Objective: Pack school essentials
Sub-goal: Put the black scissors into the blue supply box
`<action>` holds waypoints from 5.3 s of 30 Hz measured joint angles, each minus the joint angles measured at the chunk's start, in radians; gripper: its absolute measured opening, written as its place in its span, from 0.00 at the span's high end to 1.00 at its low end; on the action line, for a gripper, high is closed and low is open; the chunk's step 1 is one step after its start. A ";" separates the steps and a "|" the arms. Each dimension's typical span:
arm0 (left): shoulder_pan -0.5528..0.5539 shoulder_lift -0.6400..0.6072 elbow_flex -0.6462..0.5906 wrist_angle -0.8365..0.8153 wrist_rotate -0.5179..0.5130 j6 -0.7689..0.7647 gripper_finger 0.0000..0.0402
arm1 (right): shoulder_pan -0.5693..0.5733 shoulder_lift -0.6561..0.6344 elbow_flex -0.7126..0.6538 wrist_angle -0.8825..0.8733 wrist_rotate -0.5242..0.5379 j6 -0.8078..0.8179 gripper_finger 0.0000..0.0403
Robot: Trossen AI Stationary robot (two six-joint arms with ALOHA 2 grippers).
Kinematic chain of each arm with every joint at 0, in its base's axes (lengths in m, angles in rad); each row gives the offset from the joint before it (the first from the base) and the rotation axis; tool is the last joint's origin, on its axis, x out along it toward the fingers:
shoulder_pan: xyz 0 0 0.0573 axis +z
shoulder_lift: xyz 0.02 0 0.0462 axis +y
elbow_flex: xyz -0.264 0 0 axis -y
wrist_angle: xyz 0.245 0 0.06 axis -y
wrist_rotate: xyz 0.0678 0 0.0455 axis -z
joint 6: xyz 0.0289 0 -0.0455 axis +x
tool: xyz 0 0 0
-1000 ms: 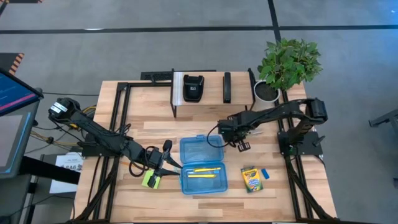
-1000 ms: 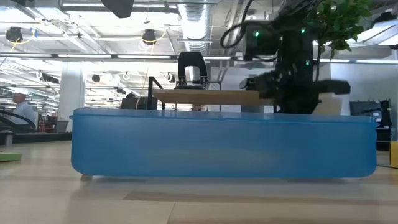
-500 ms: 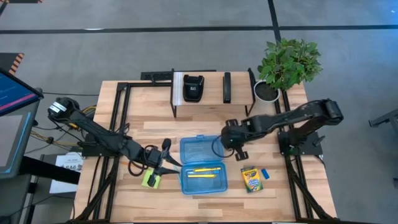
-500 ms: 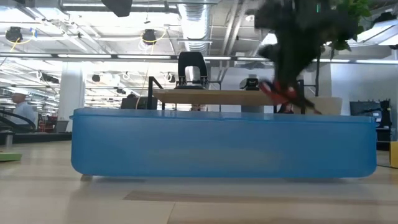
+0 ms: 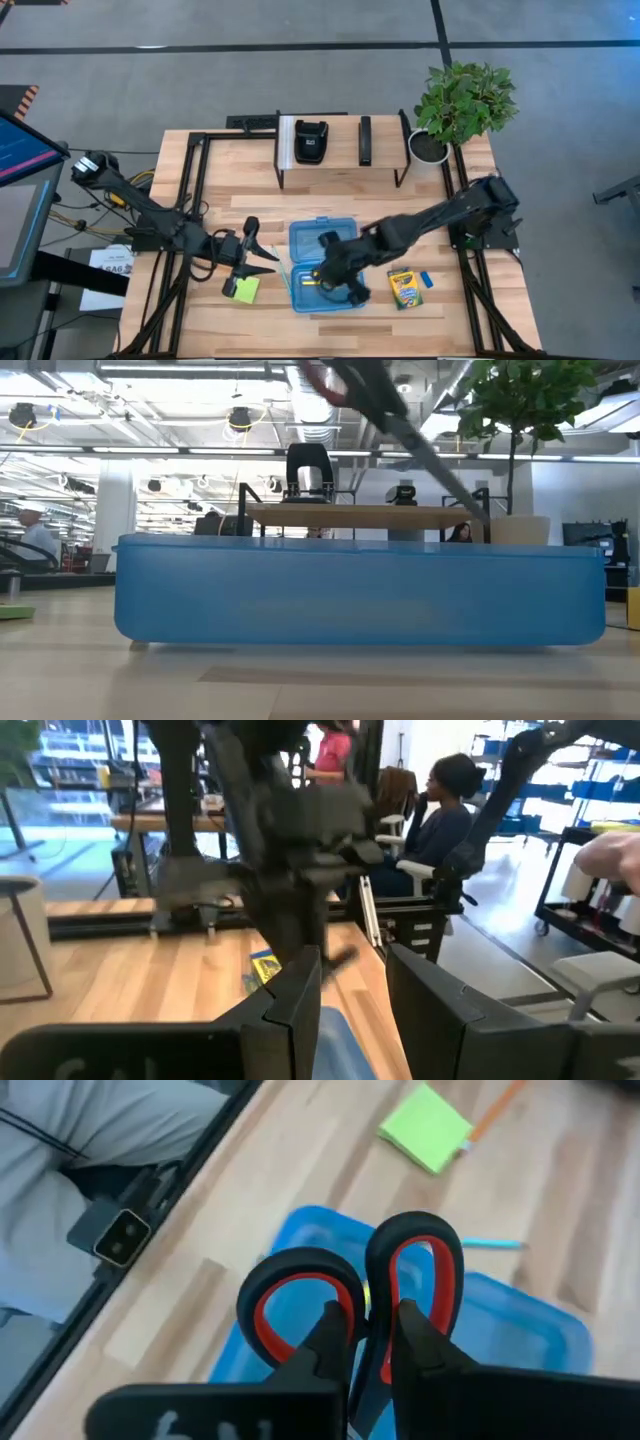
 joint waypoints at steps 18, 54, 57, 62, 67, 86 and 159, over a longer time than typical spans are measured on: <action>-0.063 -0.009 0.000 -0.021 -0.079 0.015 0.74 | -0.062 0.278 0.226 -0.301 0.077 0.125 1.00; -0.070 -0.022 0.000 -0.056 -0.001 0.033 0.74 | 0.092 -0.041 -0.079 -0.010 0.247 0.205 1.00; -0.070 -0.022 0.000 -0.062 -0.001 0.032 0.74 | 0.092 -0.122 -0.195 0.105 0.248 0.219 1.00; -0.070 -0.022 0.000 -0.064 -0.002 0.025 0.74 | 0.091 -0.242 -0.403 0.361 0.254 0.234 1.00; -0.070 -0.022 0.000 -0.064 -0.002 0.024 0.74 | 0.092 -0.306 -0.569 0.609 0.255 0.232 1.00; -0.070 0.022 0.000 -0.104 -0.002 -0.024 0.74 | 0.092 -0.268 -0.654 0.920 0.247 0.105 1.00; -0.163 0.550 0.432 -0.738 0.048 -0.411 0.71 | 0.080 -0.270 -0.654 0.934 0.247 0.104 1.00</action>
